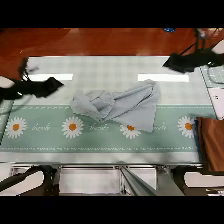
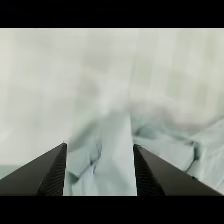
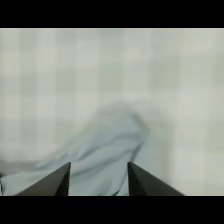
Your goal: Fold the shirts.
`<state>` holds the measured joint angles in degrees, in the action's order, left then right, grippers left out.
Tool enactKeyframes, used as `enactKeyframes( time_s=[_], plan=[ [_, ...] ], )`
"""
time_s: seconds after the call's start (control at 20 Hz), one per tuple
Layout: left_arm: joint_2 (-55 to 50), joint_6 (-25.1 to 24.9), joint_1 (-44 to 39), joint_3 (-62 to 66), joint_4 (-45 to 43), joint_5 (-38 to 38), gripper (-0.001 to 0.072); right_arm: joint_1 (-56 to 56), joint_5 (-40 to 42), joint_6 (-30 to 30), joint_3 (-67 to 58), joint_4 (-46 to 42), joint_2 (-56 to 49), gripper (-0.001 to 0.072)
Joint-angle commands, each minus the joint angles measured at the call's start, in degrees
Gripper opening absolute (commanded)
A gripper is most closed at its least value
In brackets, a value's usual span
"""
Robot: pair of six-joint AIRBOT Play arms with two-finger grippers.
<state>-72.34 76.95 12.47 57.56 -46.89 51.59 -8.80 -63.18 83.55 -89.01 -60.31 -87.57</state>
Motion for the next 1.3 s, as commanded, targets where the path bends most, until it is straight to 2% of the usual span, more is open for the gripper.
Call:
enactKeyframes(
  time_s=[0.0,0.1,0.25,0.3,0.4,0.55,0.65,0.85,1.05,1.15,1.2,1.25],
  plan=[
    [0.8,0.9,8.8,11.7,-2.4,8.7,0.0508,-10.6,-7.6,1.1,-7.2,-0.9,0.5,0.0413],
    [4.3,0.9,12.3,10.7,-2.5,8.3,0.0508,-17.2,-13.1,3.0,-5.4,-5.9,3.0,0.0402],
    [6.5,3.1,11.0,1.2,0.8,13.7,0.0508,-21.7,-9.7,3.6,9.6,-8.1,8.5,0.0397],
    [6.4,2.9,8.8,-3.8,5.8,16.2,0.0508,-21.8,-7.4,2.9,15.7,-8.4,10.1,0.0397],
    [6.3,-2.6,0.9,-14.6,14.7,16.3,0.0508,-21.7,-3.6,1.7,26.7,-7.1,11.9,0.0397],
    [4.0,-3.0,-9.9,-19.9,15.2,11.5,0.0508,-21.7,-1.3,-1.5,35.9,-4.4,12.3,0.0397],
    [1.2,-1.6,-14.4,-19.4,15.3,7.4,0.0509,-21.7,-1.3,-2.7,37.4,-4.3,12.3,0.0397],
    [-5.0,2.3,-17.6,-18.0,15.8,3.6,0.0509,-21.7,-1.3,-4.9,37.4,-2.1,12.8,0.0397],
    [-8.4,2.2,-18.7,-15.4,20.1,-4.0,0.0509,-20.5,-2.9,-5.6,37.4,-1.6,12.8,0.0397],
    [-9.7,1.5,-18.7,-13.2,20.1,-3.8,0.0504,-18.1,-3.9,-6.3,37.4,-1.7,12.7,0.0397],
    [-10.4,1.5,-18.7,-12.2,20.1,-3.8,0.0420,-16.5,-3.8,-6.3,37.4,-1.7,12.7,0.0397],
    [-10.9,0.7,-18.7,-11.6,20.1,-3.8,0.0170,-15.1,-3.5,-6.3,37.4,-1.7,12.7,0.0397]
  ],
)
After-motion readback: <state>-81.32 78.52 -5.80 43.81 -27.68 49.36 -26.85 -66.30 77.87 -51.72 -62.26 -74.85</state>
